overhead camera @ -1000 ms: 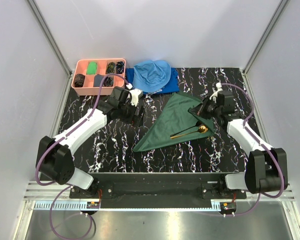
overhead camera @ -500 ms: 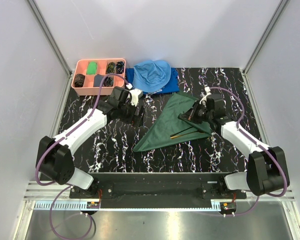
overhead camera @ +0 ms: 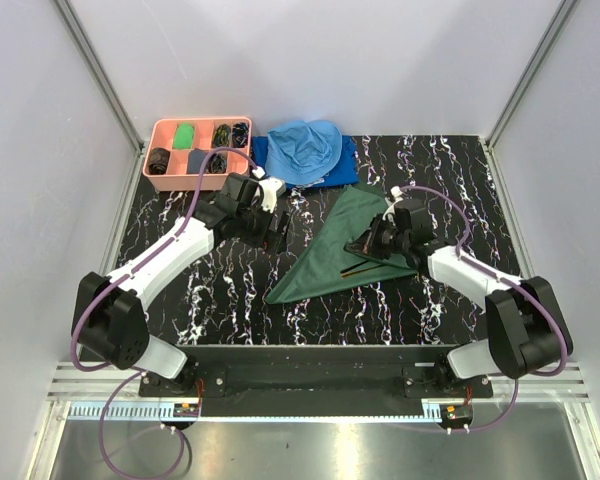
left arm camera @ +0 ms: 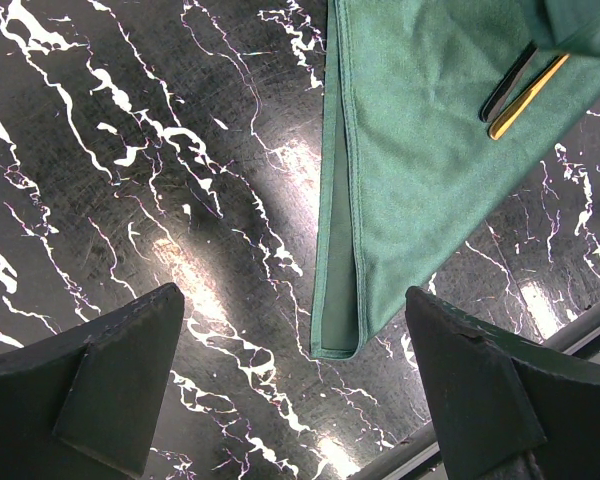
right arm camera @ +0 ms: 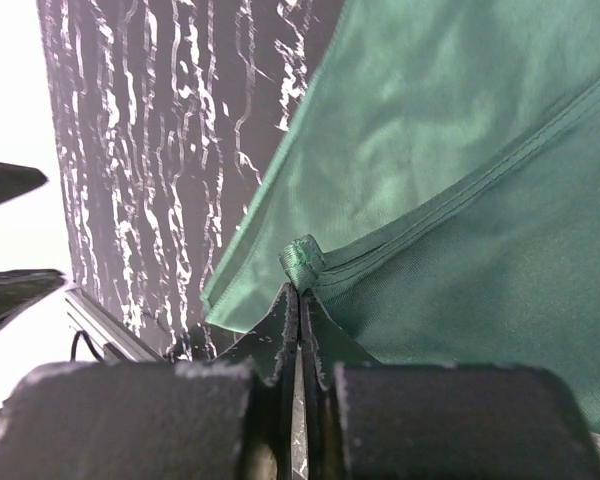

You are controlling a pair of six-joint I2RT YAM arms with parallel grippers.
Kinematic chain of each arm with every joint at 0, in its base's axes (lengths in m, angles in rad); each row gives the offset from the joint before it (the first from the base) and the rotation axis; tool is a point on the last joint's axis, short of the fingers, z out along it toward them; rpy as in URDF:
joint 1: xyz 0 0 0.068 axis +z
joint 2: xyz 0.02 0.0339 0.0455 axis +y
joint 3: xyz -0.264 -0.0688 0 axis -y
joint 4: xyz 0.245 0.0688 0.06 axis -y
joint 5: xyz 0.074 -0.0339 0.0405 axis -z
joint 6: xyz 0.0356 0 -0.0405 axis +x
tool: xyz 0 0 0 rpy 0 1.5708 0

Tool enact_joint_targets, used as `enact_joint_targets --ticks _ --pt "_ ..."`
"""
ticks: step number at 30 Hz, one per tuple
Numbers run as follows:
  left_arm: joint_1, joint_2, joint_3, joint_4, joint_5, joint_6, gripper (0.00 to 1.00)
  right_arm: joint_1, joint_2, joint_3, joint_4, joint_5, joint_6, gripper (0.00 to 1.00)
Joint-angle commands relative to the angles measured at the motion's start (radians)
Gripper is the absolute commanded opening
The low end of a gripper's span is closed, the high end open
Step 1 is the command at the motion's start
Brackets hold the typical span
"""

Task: Fold the napkin, place the utensils inside, and roll it up
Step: Fold the napkin

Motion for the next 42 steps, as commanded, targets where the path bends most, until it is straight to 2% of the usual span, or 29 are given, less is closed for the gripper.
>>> enact_joint_targets --ticks 1,10,13,14,15,16,18,22,27,32,36,42 --pt "0.005 -0.045 0.009 0.034 0.019 -0.009 0.95 0.017 0.017 -0.026 0.076 0.004 0.023 0.04" --pt "0.005 -0.037 0.009 0.032 0.025 -0.014 0.95 0.061 0.069 -0.04 0.103 0.01 0.027 0.05" --pt "0.004 -0.029 0.007 0.032 0.025 -0.014 0.96 0.069 0.104 -0.028 0.125 -0.024 0.04 0.14" --pt "0.004 -0.025 0.007 0.034 0.022 -0.017 0.96 0.077 0.111 -0.023 0.126 -0.03 0.04 0.21" --pt "0.006 -0.016 0.006 0.035 0.019 -0.018 0.96 0.078 0.115 -0.019 0.129 -0.042 0.04 0.34" --pt "0.006 -0.009 0.004 0.038 0.015 -0.02 0.95 0.078 0.115 -0.011 0.131 -0.044 0.037 0.41" --pt "0.006 0.0 0.0 0.051 -0.001 -0.033 0.96 0.078 0.109 -0.006 0.13 -0.052 0.034 0.5" --pt "0.006 -0.011 -0.046 0.1 -0.047 -0.098 0.97 0.08 0.037 0.021 0.096 -0.041 0.002 0.61" --pt "0.024 -0.038 -0.165 0.192 -0.036 -0.272 0.98 0.075 -0.075 0.057 0.002 0.008 -0.057 0.65" --pt "0.063 -0.063 -0.336 0.366 0.065 -0.469 0.93 0.057 -0.151 0.046 -0.01 0.008 -0.083 0.67" --pt "0.063 -0.06 -0.462 0.44 0.101 -0.55 0.9 0.043 -0.223 0.008 -0.012 0.007 -0.083 0.68" --pt "0.061 -0.104 -0.557 0.511 0.137 -0.595 0.9 0.026 -0.286 -0.043 -0.01 0.011 -0.068 0.71"
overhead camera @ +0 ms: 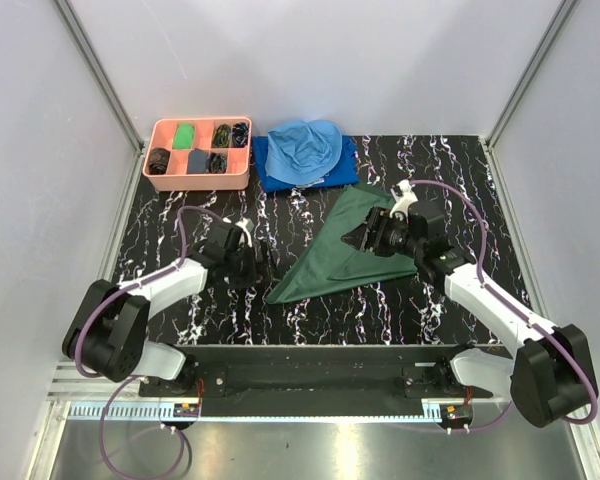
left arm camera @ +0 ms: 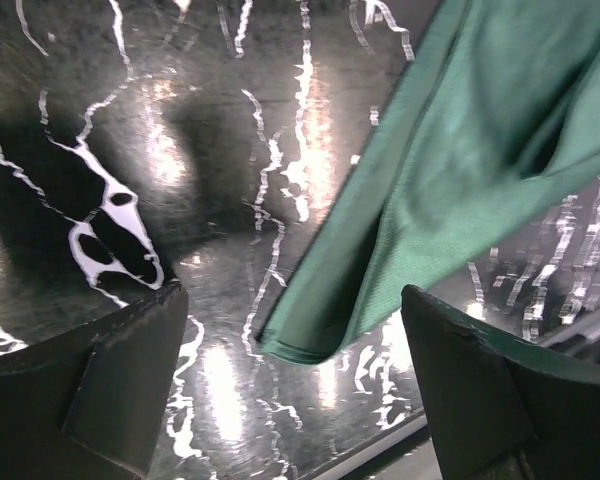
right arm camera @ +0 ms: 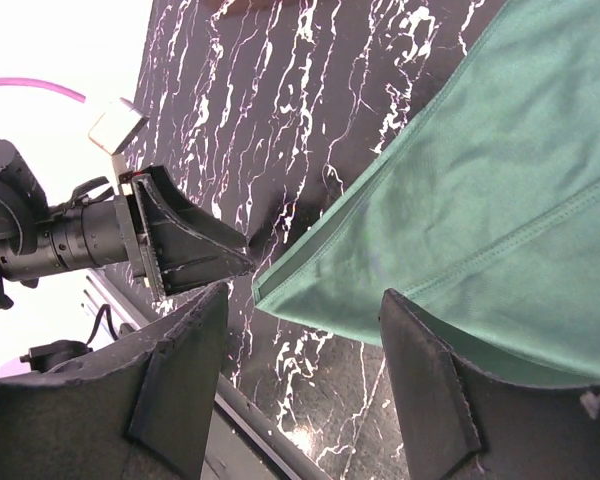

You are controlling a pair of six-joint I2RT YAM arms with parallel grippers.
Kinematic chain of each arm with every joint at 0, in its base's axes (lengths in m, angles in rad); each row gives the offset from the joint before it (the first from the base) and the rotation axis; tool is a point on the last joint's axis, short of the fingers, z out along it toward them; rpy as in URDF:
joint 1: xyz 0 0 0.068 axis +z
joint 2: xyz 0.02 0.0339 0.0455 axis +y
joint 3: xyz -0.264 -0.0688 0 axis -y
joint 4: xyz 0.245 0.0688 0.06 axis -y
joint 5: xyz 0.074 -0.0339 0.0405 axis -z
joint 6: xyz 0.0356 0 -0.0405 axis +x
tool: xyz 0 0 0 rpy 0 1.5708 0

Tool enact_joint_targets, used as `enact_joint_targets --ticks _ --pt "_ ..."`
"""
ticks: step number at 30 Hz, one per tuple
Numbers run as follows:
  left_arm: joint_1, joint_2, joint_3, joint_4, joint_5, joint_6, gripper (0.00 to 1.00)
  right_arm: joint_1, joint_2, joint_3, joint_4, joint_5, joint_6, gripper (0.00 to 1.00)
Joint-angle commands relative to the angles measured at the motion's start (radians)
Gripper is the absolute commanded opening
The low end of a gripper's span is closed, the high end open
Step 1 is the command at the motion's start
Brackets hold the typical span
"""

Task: Fold the napkin, place the utensils inside, and roll it up
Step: Fold the napkin

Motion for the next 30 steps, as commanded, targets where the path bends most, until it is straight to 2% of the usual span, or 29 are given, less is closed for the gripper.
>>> enact_joint_targets --ticks 1,9,12,18,22,30 --pt "-0.004 -0.039 -0.057 0.124 0.082 -0.072 0.89 -0.01 -0.046 -0.024 0.0 0.02 -0.005 0.71" --pt "-0.033 -0.042 -0.129 0.115 0.07 -0.1 0.86 -0.013 -0.043 -0.003 0.0 0.018 0.009 0.72" --pt "-0.091 -0.044 -0.129 0.086 0.036 -0.103 0.86 -0.013 -0.034 0.005 0.003 0.014 0.015 0.71" --pt "-0.135 -0.065 -0.144 0.022 -0.065 -0.11 0.84 -0.013 -0.029 0.0 0.023 0.0 0.035 0.72" --pt "-0.149 -0.088 -0.143 -0.023 -0.138 -0.106 0.79 -0.013 -0.035 -0.014 0.038 -0.001 0.049 0.72" --pt "-0.188 -0.042 -0.12 -0.024 -0.156 -0.093 0.63 -0.013 -0.021 -0.02 0.06 -0.005 0.058 0.72"
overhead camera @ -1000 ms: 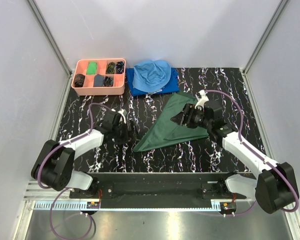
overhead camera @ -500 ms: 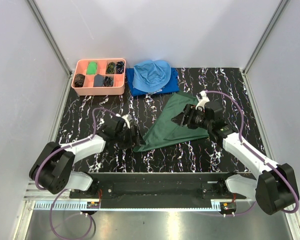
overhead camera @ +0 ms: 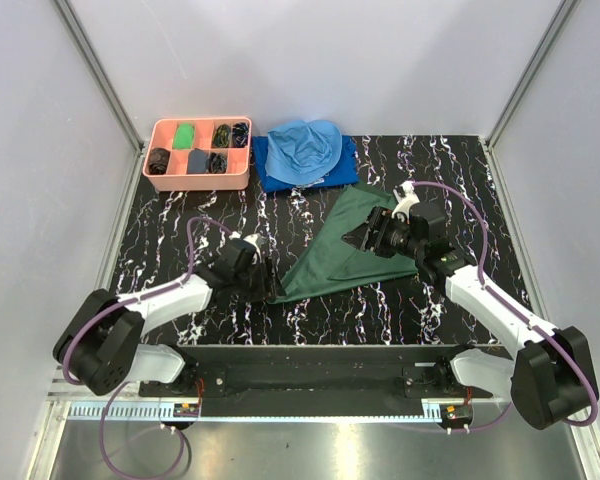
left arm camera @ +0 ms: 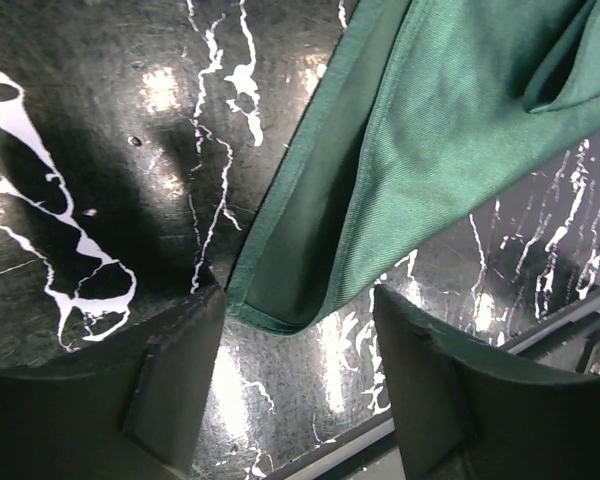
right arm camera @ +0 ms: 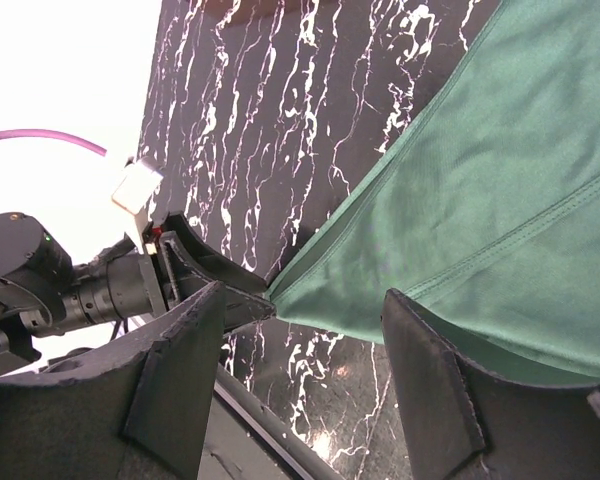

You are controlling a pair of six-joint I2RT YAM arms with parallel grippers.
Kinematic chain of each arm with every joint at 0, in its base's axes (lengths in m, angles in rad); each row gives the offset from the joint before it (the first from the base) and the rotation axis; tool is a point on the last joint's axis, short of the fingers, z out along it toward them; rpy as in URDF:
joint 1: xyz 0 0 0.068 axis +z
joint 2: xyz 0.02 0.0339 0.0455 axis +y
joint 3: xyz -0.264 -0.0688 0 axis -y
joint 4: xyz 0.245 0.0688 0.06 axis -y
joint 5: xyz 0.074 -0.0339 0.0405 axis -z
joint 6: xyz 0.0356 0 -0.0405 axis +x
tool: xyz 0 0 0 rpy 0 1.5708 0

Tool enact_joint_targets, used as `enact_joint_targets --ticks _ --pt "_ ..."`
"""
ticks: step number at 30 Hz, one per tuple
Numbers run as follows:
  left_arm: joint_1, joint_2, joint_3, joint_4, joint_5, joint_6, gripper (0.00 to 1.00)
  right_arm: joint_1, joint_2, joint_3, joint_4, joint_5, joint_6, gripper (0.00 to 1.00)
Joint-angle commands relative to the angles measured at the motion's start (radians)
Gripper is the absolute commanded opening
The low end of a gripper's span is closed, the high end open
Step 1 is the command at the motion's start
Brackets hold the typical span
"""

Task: Fold the napkin, place the utensils inside, and roll it up
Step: Fold the napkin

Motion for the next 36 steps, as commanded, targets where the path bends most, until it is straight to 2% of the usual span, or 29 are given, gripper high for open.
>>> enact_joint_targets --ticks 1,5,9,12,15,16,20,28,33,36 --pt "-0.029 0.052 -0.002 -0.087 -0.062 0.02 0.63 -0.005 0.002 0.002 0.053 -0.005 0.011 0.72" --pt "-0.041 0.078 0.01 -0.087 -0.065 0.02 0.56 -0.003 0.002 0.004 0.061 -0.005 0.016 0.72" --pt "-0.049 0.088 0.012 -0.09 -0.077 0.015 0.41 -0.005 0.002 0.002 0.065 -0.002 0.016 0.72" --pt "-0.053 0.093 0.015 -0.087 -0.079 0.013 0.33 -0.005 0.004 -0.006 0.067 0.001 0.016 0.72" --pt "-0.062 0.096 0.03 -0.075 -0.076 0.026 0.19 -0.005 0.002 -0.012 0.072 0.002 0.017 0.72" --pt "-0.067 0.096 0.045 -0.073 -0.077 0.029 0.1 -0.005 0.002 -0.012 0.07 0.004 0.017 0.72" --pt "-0.087 0.13 0.134 -0.07 -0.065 0.055 0.0 -0.008 -0.015 -0.023 0.069 0.015 0.014 0.72" --pt "-0.107 0.2 0.402 -0.082 -0.024 0.105 0.0 -0.032 -0.079 -0.021 -0.01 0.079 -0.013 0.72" --pt "-0.171 0.364 0.655 -0.081 0.047 0.179 0.0 -0.098 -0.119 -0.009 -0.164 0.238 -0.03 0.73" --pt "-0.208 0.488 0.798 -0.082 0.102 0.202 0.0 -0.133 -0.154 -0.009 -0.207 0.277 -0.035 0.73"
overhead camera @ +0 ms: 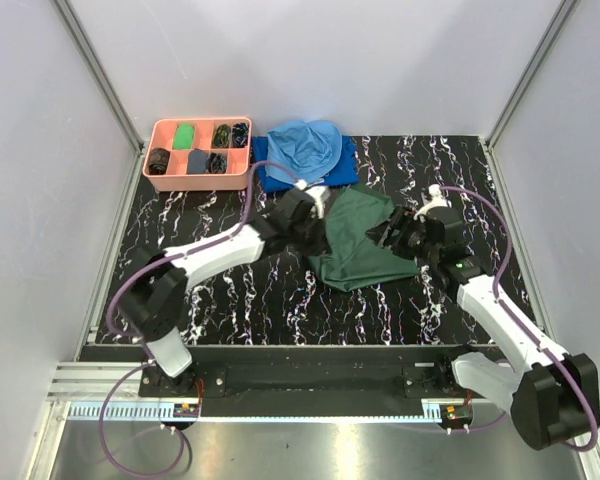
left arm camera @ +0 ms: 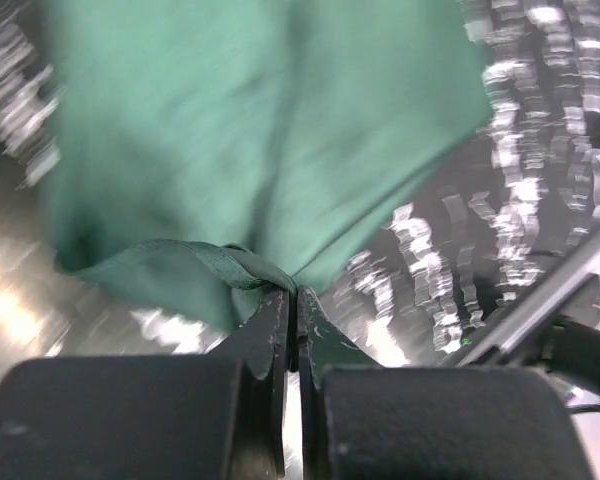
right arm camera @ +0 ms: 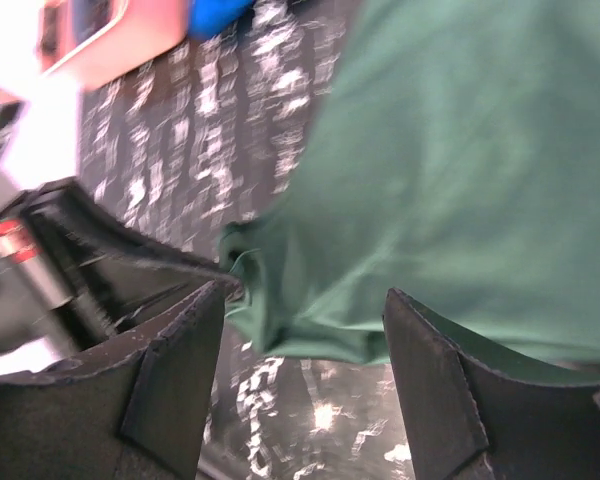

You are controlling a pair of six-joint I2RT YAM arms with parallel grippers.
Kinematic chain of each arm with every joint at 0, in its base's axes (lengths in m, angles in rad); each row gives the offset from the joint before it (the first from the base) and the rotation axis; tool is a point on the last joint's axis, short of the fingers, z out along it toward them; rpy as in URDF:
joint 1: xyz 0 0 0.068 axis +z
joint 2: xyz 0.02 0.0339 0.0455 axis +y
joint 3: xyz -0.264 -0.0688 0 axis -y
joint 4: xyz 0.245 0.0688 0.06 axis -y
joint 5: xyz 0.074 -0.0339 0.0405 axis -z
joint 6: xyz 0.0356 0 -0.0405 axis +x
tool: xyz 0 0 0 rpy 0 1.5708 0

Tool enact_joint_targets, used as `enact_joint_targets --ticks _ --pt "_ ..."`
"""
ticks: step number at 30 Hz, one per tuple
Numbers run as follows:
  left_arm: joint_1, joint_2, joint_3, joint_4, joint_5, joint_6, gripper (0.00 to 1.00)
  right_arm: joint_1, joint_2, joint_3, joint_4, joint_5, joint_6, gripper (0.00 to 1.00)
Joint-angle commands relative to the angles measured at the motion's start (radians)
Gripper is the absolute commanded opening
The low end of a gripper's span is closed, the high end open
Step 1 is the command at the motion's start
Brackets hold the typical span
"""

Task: Fold the napkin, place the utensils inside, and roll it up
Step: Fold the napkin

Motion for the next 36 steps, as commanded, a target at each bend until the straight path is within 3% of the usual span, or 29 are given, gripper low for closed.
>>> enact_joint_targets --ticks 1,6,12,36 --pt "-0.06 0.151 0.207 0.026 0.108 0.075 0.0 -0.056 -0.076 0.021 -0.104 0.13 -0.029 0.74" --pt "-0.115 0.344 0.432 0.023 0.187 0.124 0.0 -0.064 -0.149 0.031 -0.173 0.209 -0.046 0.75" --pt "-0.152 0.484 0.563 0.022 0.217 0.167 0.0 -0.064 -0.25 0.019 -0.218 0.279 -0.026 0.76" --pt "-0.194 0.68 0.741 0.117 0.2 0.136 0.0 -0.064 -0.259 0.016 -0.236 0.245 -0.019 0.76"
